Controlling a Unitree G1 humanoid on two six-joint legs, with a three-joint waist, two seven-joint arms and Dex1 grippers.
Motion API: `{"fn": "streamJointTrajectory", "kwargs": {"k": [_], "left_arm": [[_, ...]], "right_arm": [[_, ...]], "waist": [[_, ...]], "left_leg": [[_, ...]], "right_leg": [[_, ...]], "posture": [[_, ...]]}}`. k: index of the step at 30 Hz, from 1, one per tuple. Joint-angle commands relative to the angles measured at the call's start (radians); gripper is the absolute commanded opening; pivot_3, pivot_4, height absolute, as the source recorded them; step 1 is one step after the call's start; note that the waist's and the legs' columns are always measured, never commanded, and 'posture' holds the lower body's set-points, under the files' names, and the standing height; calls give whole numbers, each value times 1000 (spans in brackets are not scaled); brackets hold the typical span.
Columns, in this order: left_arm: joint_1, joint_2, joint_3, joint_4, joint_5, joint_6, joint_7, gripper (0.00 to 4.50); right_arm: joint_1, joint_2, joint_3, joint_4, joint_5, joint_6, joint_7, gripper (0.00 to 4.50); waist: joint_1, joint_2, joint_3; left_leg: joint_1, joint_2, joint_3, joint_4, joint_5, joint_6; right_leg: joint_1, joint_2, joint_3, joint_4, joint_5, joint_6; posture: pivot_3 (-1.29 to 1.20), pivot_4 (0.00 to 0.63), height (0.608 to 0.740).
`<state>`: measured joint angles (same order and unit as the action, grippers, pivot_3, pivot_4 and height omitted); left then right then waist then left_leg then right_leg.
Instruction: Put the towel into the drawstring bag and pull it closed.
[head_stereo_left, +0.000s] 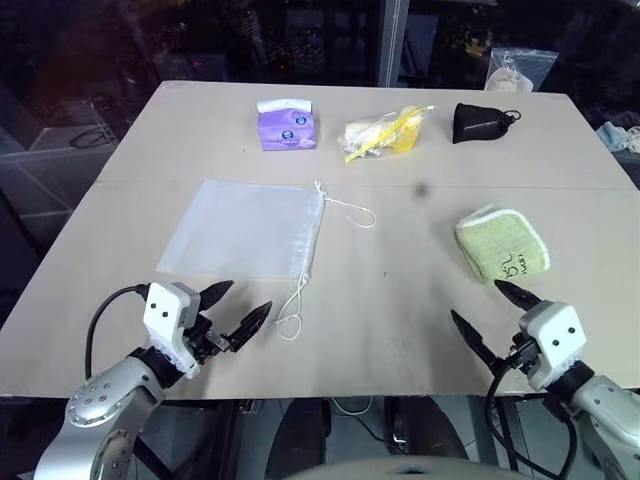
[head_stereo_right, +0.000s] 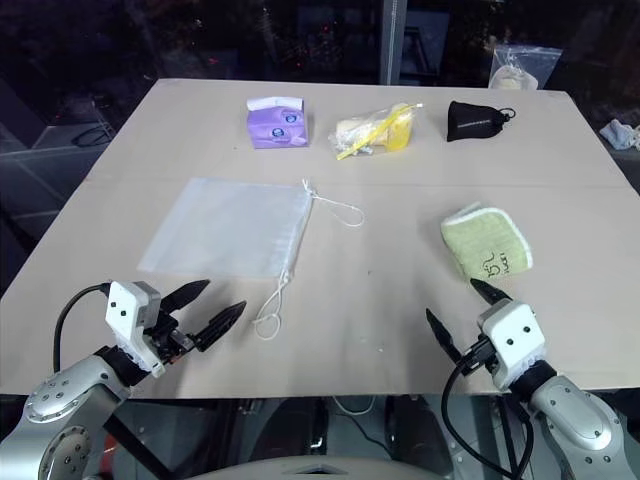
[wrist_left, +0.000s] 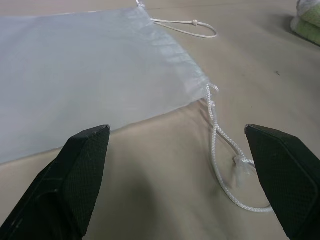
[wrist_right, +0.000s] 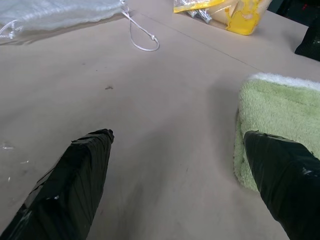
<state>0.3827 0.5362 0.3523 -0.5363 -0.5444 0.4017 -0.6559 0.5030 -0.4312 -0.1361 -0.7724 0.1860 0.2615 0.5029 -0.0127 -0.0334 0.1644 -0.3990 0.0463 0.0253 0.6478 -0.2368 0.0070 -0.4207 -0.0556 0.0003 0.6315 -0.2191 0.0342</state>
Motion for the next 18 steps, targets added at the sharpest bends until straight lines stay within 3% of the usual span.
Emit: {"fn": "streamJointTrajectory", "kwargs": {"k": [1, 4, 8, 10, 15, 18], "left_arm": [[-112, 14, -28, -38, -7, 71, 73, 4448], [-327, 31, -103, -88, -3, 301, 247, 4448], [-533, 81, -217, -122, 15, 581, 361, 4448], [-664, 48, -279, -89, 24, 695, 417, 4448], [-898, -37, -440, 92, 148, 883, 551, 4448], [-965, -62, -546, 208, 247, 868, 602, 4448]], "right_arm": [[-20, -7, -6, -39, 19, -43, 16, 4500], [-84, -37, 51, -59, 36, -46, 63, 4500], [-119, -99, 73, -92, 69, -5, 114, 4500], [-111, -141, 59, -96, 97, 8, 152, 4500], [-135, -180, 22, -70, 142, 19, 170, 4500], [-172, -168, 50, -77, 123, 37, 133, 4500]], "waist": [[1, 0, 0], [27, 0, 1], [25, 0, 0], [25, 0, 1], [21, -2, 1], [18, -2, 2]], "left_leg": [[0, 0, 0, 0, 0, 0], [-2, -5, -3, 0, 1, 5], [0, -6, -3, -1, 2, 5], [-1, -6, -4, -1, 2, 5], [1, -8, -6, 1, 2, 5], [2, -8, -5, 1, 2, 5]], "right_leg": [[0, 0, 0, 0, 0, 0], [1, 4, -6, 4, 0, 0], [3, 8, -6, 6, 0, 1], [3, 9, -6, 6, 0, 1], [7, 9, -8, 6, -1, 2], [7, 9, -6, 6, -1, 2]], "posture": [[0, 150, 740], [0, 150, 740], [0, 150, 740], [0, 150, 740], [0, 150, 740], [0, 150, 740]]}}
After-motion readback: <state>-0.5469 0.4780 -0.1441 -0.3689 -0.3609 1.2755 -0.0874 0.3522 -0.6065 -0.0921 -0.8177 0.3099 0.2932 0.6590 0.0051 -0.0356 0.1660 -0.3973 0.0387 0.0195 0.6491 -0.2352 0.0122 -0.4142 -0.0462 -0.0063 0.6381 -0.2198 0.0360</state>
